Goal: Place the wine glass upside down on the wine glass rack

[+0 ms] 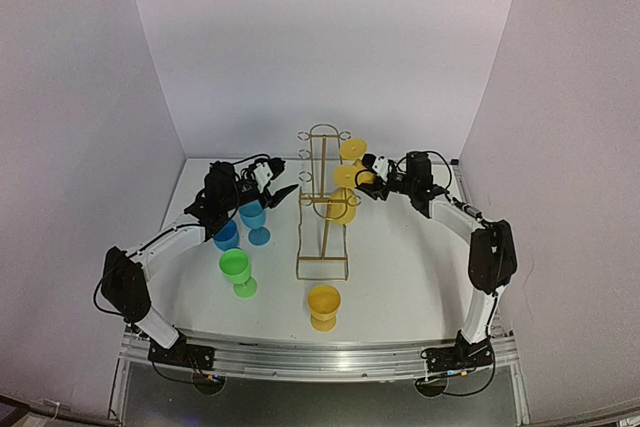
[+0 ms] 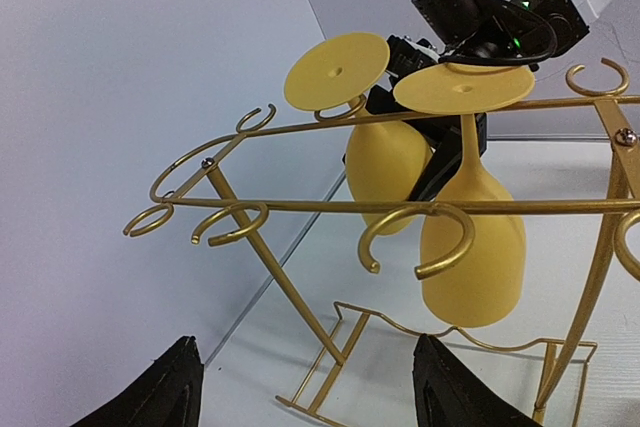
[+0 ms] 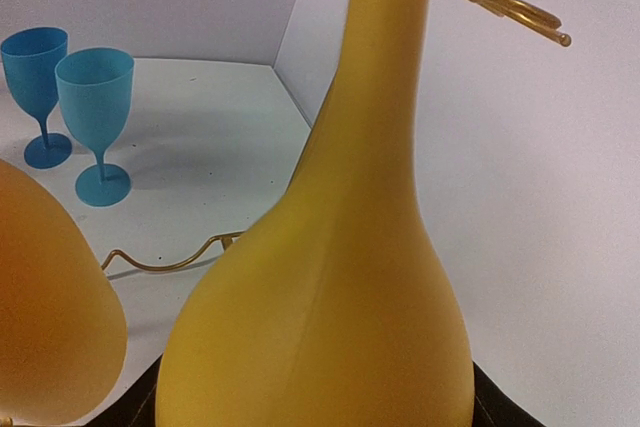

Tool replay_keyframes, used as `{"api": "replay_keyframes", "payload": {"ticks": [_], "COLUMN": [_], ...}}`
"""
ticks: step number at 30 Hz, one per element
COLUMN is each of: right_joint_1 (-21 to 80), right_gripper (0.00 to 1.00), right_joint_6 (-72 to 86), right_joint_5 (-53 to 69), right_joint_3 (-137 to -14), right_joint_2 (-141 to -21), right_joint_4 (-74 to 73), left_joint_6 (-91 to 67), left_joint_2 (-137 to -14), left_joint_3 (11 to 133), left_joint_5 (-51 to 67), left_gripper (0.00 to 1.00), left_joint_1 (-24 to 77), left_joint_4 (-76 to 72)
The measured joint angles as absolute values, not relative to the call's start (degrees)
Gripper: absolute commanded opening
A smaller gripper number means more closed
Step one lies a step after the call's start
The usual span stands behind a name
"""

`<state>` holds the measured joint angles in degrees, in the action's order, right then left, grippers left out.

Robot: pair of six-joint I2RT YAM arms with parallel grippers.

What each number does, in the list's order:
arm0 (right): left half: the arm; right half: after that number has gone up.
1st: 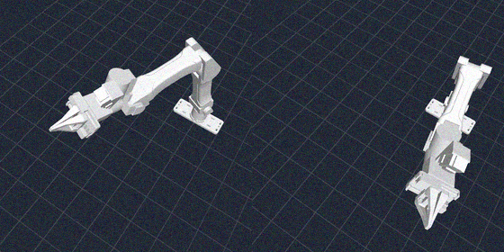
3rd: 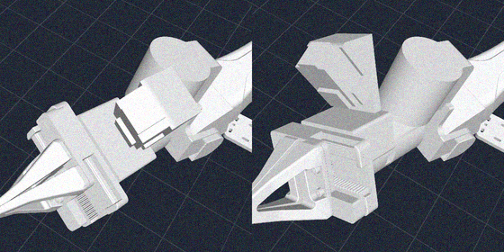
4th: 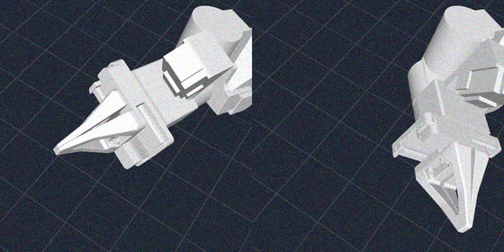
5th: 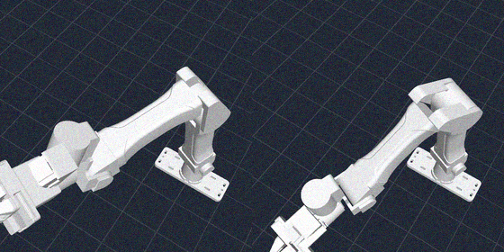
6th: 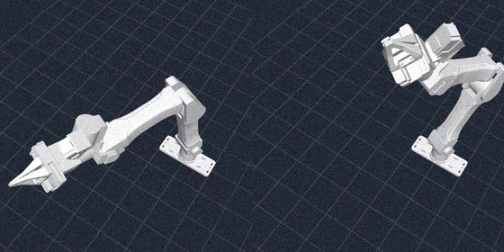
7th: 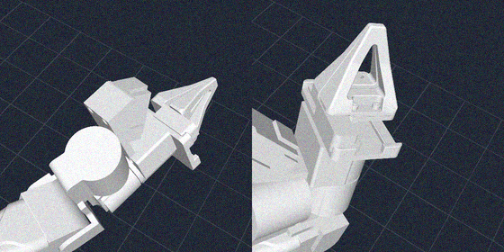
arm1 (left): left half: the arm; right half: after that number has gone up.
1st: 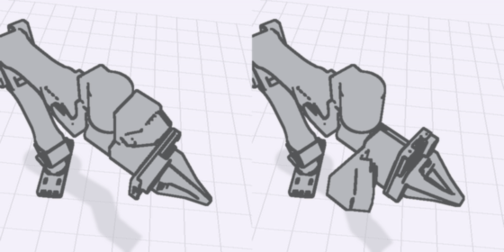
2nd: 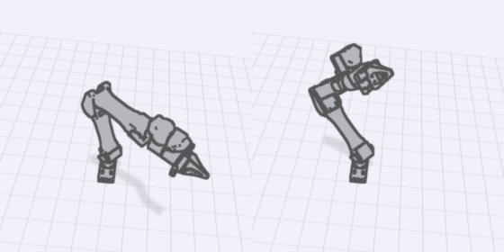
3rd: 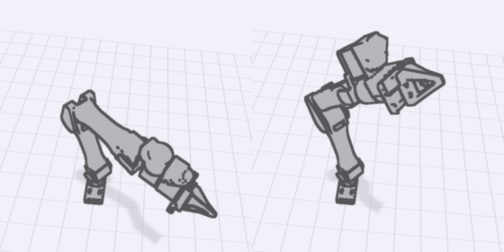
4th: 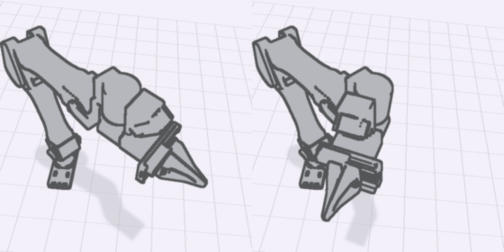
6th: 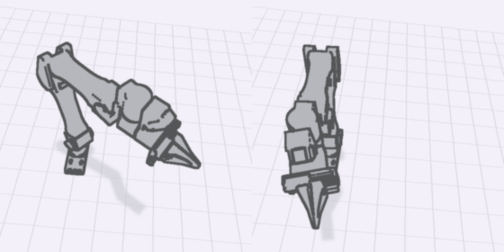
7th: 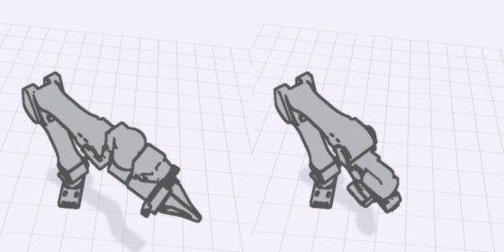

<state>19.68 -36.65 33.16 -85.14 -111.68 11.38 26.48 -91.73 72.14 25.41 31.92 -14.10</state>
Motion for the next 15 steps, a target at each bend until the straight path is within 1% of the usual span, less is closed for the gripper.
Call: {"api": "replay_keyframes", "payload": {"ticks": [15], "right_joint_1": [20.0], "right_gripper": [0.17], "right_joint_6": [-38.5], "right_joint_5": [33.3], "right_joint_3": [-84.9], "right_joint_2": [-111.7], "right_joint_4": [12.0], "left_joint_6": [27.6], "left_joint_2": [-95.2], "left_joint_3": [75.3], "left_joint_5": [26.1], "left_gripper": [0.71], "left_joint_1": [31.9], "left_joint_4": [-17.0]}}
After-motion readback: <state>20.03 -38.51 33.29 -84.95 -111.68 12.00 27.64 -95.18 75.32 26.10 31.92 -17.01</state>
